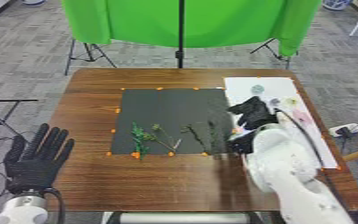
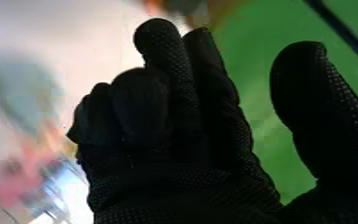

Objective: Arrange flowers

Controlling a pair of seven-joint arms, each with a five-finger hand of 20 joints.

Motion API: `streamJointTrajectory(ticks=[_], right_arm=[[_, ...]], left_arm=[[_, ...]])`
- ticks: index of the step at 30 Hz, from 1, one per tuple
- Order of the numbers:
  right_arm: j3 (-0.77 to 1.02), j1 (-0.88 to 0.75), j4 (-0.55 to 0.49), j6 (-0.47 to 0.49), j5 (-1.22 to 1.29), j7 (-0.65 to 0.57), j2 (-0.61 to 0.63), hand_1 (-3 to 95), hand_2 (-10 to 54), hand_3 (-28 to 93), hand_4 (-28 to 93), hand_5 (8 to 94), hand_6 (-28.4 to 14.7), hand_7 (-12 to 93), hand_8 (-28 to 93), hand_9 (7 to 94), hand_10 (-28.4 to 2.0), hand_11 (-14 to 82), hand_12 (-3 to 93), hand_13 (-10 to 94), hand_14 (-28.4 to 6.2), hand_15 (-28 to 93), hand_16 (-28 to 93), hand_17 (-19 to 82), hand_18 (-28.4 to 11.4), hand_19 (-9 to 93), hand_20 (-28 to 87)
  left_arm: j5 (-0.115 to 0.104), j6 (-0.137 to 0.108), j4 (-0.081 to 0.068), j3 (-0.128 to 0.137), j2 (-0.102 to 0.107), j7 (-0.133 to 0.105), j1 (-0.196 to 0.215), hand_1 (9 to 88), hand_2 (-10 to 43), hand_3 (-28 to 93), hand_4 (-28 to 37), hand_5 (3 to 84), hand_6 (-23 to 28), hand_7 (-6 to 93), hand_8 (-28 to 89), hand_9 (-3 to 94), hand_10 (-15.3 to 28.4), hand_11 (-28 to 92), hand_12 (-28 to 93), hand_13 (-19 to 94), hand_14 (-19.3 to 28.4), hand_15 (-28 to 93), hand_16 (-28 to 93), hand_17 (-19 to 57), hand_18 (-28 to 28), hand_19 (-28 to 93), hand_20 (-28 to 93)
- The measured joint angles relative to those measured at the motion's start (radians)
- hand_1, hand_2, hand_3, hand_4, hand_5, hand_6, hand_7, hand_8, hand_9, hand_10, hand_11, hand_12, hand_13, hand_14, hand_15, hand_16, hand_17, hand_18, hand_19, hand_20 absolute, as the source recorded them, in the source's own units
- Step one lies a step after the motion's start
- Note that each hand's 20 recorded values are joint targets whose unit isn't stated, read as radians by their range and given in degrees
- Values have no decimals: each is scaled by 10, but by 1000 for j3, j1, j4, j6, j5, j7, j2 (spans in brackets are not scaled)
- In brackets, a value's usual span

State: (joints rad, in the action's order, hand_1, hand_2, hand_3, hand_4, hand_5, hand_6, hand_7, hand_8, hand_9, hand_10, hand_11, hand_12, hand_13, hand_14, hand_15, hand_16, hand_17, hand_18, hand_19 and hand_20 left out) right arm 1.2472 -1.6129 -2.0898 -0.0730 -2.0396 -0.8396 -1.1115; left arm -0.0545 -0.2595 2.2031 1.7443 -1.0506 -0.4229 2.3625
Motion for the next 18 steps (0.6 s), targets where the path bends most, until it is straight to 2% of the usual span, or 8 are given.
streamJointTrajectory(ticks=[3, 5, 6, 8, 10, 18], right_arm=[[101, -42, 3, 43, -99, 180, 34, 345, -70, 788, -227, 583, -68, 117, -100, 527, -189, 156, 176, 466, -181, 706, 264, 251, -231, 846, 447], [180, -66, 12, 127, -150, 275, 48, 373, -92, 794, -244, 575, -57, 122, -102, 521, -169, 148, 175, 463, -173, 699, 261, 243, -227, 831, 466], [216, -77, 16, 177, -172, 306, 53, 384, -94, 793, -250, 572, -52, 123, -103, 520, -162, 145, 174, 463, -169, 694, 258, 239, -225, 825, 469], [263, -99, 21, 254, -215, 332, 63, 398, -95, 797, -271, 563, -38, 129, -107, 517, -151, 134, 172, 464, -163, 687, 256, 232, -225, 812, 482], [277, -123, 25, 284, -268, 341, 72, 393, -95, 795, -278, 540, -30, 122, -110, 501, -143, 114, 168, 462, -159, 672, 251, 224, -226, 803, 487], [274, -219, 52, 286, -361, 396, 73, 404, -95, 810, -282, 495, -12, 122, -110, 465, -125, 82, 167, 464, -141, 626, 235, 222, -227, 785, 496]], left_arm=[[30, 10, 0, 0, 0, -1, 4, 256, 135, 721, -283, 441, 76, 123, -106, 403, 142, 182, 106, 337, 133, 237, -27, -39, 140, 344, 145], [55, 15, 0, 0, -1, 0, 6, 256, 135, 721, -283, 441, 75, 122, -107, 402, 142, 182, 106, 337, 133, 236, -27, -39, 140, 344, 145], [60, 17, 0, 0, -1, 0, 7, 256, 135, 721, -283, 440, 75, 122, -106, 401, 142, 182, 107, 336, 133, 236, -27, -39, 139, 344, 145], [61, 17, 0, -1, -2, 1, 7, 256, 136, 721, -283, 440, 76, 122, -106, 402, 141, 182, 107, 336, 133, 236, -26, -39, 139, 343, 145], [60, 17, 0, -1, -2, 1, 7, 255, 136, 721, -283, 440, 75, 122, -106, 402, 141, 182, 107, 336, 133, 236, -26, -38, 139, 343, 146], [60, 13, -1, -13, -3, 12, 1, 256, 137, 721, -283, 441, 75, 125, -107, 402, 142, 183, 107, 337, 132, 237, -26, -37, 139, 343, 146]])
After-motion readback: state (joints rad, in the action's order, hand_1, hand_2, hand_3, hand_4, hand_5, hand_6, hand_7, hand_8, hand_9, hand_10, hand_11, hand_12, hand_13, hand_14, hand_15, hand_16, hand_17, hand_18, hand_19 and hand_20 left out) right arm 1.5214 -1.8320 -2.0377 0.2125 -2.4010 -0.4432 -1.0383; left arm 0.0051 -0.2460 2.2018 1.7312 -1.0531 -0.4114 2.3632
